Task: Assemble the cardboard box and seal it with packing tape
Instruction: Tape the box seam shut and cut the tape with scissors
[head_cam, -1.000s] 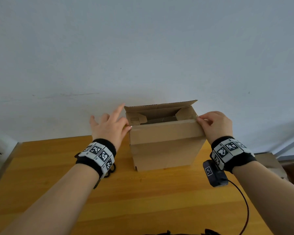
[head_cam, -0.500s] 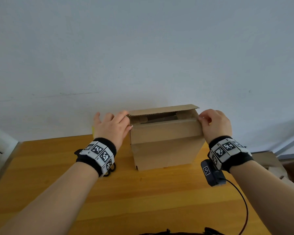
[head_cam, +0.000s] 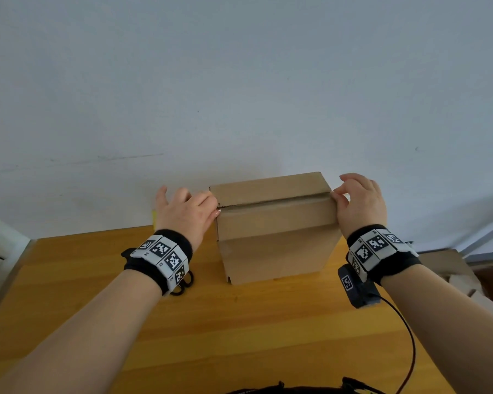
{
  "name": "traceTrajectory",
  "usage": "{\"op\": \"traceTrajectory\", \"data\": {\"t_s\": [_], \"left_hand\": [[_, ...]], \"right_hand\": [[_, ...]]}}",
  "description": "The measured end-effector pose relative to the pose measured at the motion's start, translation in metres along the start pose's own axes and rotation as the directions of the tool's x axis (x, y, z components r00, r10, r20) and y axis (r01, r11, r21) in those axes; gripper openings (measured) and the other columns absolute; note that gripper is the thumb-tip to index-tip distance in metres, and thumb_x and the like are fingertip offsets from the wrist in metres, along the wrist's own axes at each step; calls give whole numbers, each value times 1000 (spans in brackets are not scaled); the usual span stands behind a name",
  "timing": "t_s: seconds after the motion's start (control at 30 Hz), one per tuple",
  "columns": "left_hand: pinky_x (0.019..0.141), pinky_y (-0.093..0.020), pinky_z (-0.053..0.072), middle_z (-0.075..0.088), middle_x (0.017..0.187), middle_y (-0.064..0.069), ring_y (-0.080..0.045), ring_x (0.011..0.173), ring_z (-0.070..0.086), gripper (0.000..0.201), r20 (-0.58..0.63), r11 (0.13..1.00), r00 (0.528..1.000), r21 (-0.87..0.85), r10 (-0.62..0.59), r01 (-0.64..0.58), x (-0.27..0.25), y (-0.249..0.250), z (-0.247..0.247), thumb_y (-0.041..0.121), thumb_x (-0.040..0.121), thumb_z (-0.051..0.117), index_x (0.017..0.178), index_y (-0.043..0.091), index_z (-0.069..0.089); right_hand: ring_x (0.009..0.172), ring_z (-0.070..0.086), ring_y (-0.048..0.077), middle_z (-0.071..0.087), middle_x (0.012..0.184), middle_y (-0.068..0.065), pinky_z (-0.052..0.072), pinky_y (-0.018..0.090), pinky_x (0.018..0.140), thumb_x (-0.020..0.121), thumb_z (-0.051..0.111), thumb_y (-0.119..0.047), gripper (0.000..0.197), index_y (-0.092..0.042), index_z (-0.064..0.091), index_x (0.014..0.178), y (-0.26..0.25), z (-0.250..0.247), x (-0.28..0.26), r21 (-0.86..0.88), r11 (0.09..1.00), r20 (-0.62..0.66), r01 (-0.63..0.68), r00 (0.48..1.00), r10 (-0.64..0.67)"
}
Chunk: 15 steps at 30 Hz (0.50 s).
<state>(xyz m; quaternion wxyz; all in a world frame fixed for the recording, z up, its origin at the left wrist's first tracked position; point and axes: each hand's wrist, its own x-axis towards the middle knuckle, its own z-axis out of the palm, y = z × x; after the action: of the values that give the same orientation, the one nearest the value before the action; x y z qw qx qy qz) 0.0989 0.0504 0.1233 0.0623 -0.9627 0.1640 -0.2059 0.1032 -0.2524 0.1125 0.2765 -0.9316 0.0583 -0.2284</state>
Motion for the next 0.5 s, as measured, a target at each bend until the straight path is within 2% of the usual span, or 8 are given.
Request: {"op": "traceTrajectory", "data": {"t_s": [0.07, 0.13, 0.27, 0.4, 0.5], "left_hand": [[92, -61, 37, 66, 81, 6, -26, 73, 57, 13, 12, 1000, 1000, 7, 3, -3, 1, 0, -2, 32, 83, 56, 82, 21, 62], [92, -60, 37, 67, 80, 7, -26, 74, 57, 13, 42, 1000, 999, 8, 1, -2, 1, 0, -5, 33, 84, 55, 83, 22, 62], [97, -58, 33, 67, 88, 9, -25, 83, 57, 17, 125, 1000, 992, -9, -16, 17, 3, -2, -6, 37, 88, 49, 89, 25, 61], [103, -55, 26, 64, 96, 13, -22, 94, 52, 20, 226, 997, 973, -51, -46, 59, 6, -2, -10, 39, 92, 42, 95, 27, 58], [104, -52, 24, 63, 101, 13, -21, 100, 51, 23, 265, 994, 962, -80, -56, 80, 8, -3, -12, 41, 93, 40, 98, 28, 58]], "right_hand": [[120, 45, 25, 59, 125, 2, 40, 33, 85, 88, 56, -10, 11, -4, 64, 84, -1, 0, 0, 21, 999, 18, -33, 999, 33], [117, 48, 23, 60, 122, 2, 40, 31, 82, 91, 54, -14, 12, -7, 63, 90, -1, -1, 2, 16, 997, 46, -72, 996, 71], [82, 55, 25, 66, 98, 4, 42, 30, 68, 91, 52, -18, 11, -15, 62, 96, -4, -3, 6, 70, 981, 115, -183, 978, 174], [90, 61, 18, 65, 88, -6, 46, 29, 77, 87, 56, -21, 8, -19, 64, 90, -2, -6, 13, 158, 963, 162, -218, 968, 193], [91, 61, 18, 67, 91, -2, 48, 31, 80, 86, 59, -27, 10, -20, 65, 89, -3, -5, 21, 142, 963, 205, -230, 958, 199]]}}
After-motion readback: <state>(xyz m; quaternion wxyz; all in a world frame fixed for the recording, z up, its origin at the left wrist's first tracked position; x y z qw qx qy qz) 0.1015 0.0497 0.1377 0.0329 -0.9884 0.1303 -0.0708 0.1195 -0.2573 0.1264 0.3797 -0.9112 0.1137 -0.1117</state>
